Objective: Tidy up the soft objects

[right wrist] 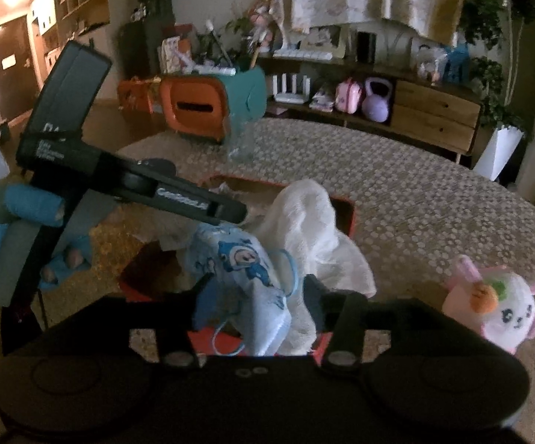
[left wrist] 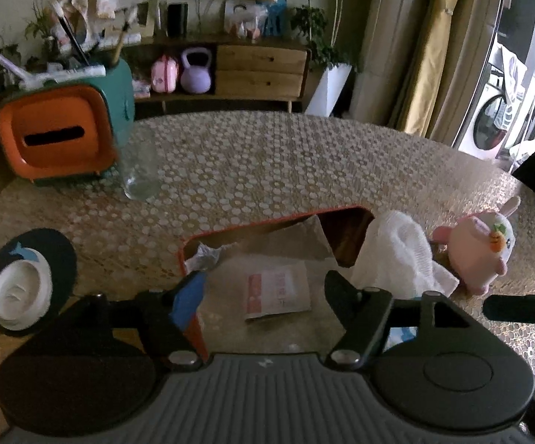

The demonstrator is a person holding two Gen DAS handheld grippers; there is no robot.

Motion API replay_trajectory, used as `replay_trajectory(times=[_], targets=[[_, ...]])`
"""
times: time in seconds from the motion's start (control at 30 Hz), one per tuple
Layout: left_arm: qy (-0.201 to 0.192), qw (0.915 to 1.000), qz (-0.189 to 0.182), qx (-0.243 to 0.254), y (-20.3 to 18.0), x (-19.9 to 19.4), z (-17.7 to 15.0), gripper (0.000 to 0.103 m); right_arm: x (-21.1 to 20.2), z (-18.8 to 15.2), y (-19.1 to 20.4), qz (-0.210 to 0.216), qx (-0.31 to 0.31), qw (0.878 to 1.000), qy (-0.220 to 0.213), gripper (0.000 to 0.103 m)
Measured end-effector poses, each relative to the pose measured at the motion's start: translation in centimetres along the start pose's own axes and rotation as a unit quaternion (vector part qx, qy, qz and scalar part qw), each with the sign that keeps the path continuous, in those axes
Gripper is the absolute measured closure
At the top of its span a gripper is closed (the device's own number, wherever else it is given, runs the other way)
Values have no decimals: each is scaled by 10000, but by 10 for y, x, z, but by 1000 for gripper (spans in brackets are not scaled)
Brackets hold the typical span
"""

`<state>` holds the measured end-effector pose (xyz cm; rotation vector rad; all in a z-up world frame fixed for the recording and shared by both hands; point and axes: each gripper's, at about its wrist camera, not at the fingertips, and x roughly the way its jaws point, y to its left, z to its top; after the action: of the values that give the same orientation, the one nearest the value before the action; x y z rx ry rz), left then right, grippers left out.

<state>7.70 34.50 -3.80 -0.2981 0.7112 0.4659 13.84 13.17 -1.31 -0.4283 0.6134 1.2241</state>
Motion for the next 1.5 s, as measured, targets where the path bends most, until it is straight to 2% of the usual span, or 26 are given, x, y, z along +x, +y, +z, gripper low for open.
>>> replay_trajectory(times=[0.2, 0.37, 0.6, 0.73, 0.9, 1.07, 1.2, 1.33, 1.5], targets=[[-219, 9997, -91, 62, -6, -32, -3, 30, -32, -3, -4, 30, 312, 9992, -256, 41], [-434, 9986, -223, 194, -21, -63, -11, 30, -61, -8, 0, -37, 389, 9981, -471, 39], [-664, 9963, -340, 436, -47, -101, -27, 28, -98, -16, 8, -187, 402, 9954, -844, 29], [-815, 9944, -442, 506, -63, -123, -41, 22, -120, -24, 9, -304, 429, 9934, -1021, 24], [-964, 9918, -531, 656, -83, -144, -58, 22, -148, -42, 8, -494, 519, 9887, -1315, 18], [-1034, 9897, -679, 715, -101, -160, -72, 17, -169, -60, 8, -646, 598, 9843, -1528, 12], [-1055, 9882, -767, 799, -115, -169, -80, 14, -179, -73, 12, -753, 561, 9822, -1629, 8], [-1082, 9859, -943, 861, -127, -175, -87, 5, -188, -82, 10, -816, 695, 9791, -1728, 2], [-1214, 9827, -971, 1005, -142, -183, -95, 3, -199, -90, 0, -974, 898, 9735, -1866, 0]])
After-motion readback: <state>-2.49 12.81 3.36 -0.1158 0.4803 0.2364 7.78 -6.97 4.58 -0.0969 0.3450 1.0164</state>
